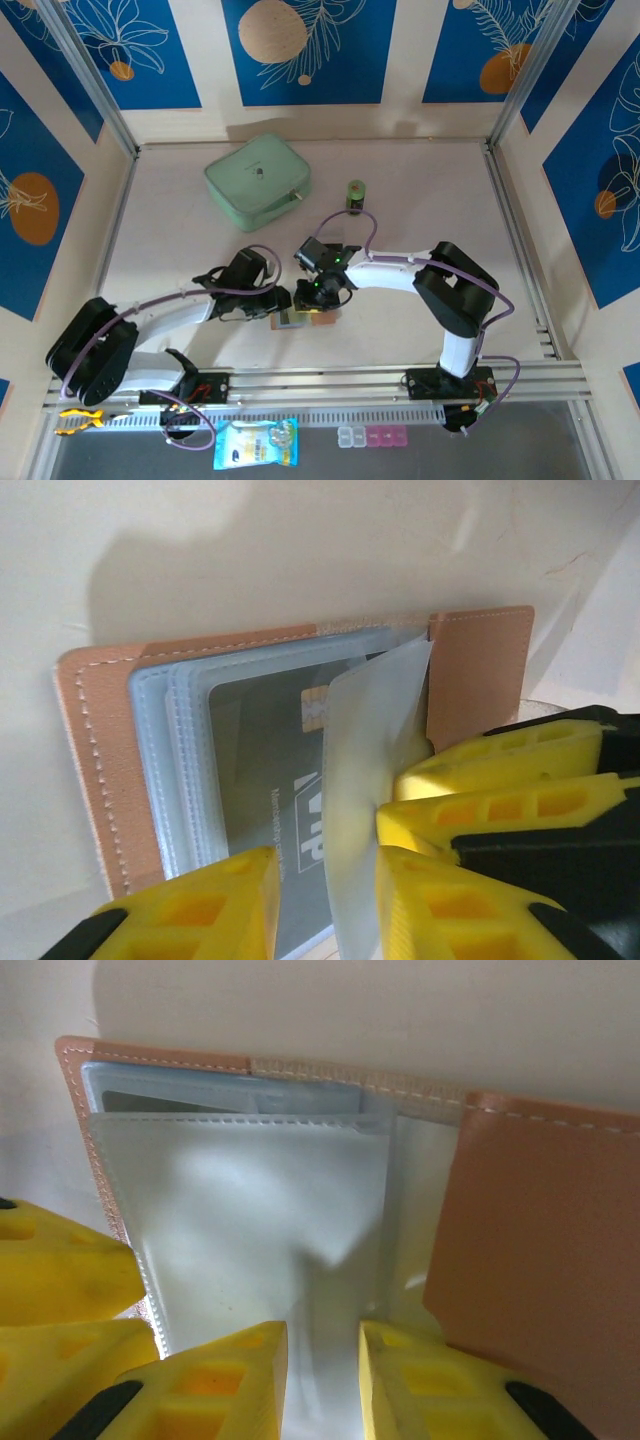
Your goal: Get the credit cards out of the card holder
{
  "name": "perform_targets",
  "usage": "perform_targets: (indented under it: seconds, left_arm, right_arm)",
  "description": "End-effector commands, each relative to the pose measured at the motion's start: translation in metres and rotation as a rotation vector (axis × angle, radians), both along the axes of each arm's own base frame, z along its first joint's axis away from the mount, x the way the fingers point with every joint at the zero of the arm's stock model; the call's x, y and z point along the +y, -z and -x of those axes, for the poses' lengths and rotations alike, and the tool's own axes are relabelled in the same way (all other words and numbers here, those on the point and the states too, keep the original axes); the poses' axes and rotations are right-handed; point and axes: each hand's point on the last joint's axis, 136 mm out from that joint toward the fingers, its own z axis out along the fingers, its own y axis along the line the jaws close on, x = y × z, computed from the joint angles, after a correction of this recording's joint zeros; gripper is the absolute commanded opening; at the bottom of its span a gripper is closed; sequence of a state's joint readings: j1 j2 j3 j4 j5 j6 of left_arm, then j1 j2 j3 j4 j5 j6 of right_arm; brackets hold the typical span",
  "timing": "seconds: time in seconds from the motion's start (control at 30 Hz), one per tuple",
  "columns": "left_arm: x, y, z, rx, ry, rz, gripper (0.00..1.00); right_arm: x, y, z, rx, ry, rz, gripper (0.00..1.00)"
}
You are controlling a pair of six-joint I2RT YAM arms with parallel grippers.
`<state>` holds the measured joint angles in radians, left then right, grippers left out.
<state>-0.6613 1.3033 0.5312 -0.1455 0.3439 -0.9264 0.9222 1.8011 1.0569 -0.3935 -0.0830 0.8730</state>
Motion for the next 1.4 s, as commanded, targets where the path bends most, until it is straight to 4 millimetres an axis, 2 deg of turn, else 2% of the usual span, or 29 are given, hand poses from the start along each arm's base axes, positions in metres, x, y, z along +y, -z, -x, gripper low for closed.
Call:
perform_targets:
  seconds: [0.0,0.17,0.33,0.73,1.1,1.37]
  left_arm:
    - [-0.012,-0.008,-0.008,-0.003,0.006,0.046,0.3]
    - [-0.015,-0.007,-0.01,0.003,0.006,0.052,0.28]
    - [-0.017,-0.018,-0.013,-0.013,0.008,0.059,0.28]
    - [-0.035,-0.032,-0.017,-0.02,0.048,0.071,0.31]
    - [-0.065,-0.037,-0.021,-0.027,0.115,0.073,0.45]
    - [-0.084,-0.031,-0.022,-0.019,0.146,0.07,0.53]
  right_arm:
    - [-0.005,-0.007,0.003,0.006,0.011,-0.008,0.26]
    - [-0.007,-0.008,0.002,0.006,0.016,-0.007,0.26]
    - [-0.014,-0.019,0.001,-0.02,0.023,-0.002,0.26]
    - [-0.042,-0.061,-0.012,-0.1,0.069,-0.03,0.26]
    - [-0.069,-0.073,-0.014,-0.128,0.114,-0.04,0.26]
    - [-0.083,-0.079,-0.013,-0.146,0.138,-0.046,0.28]
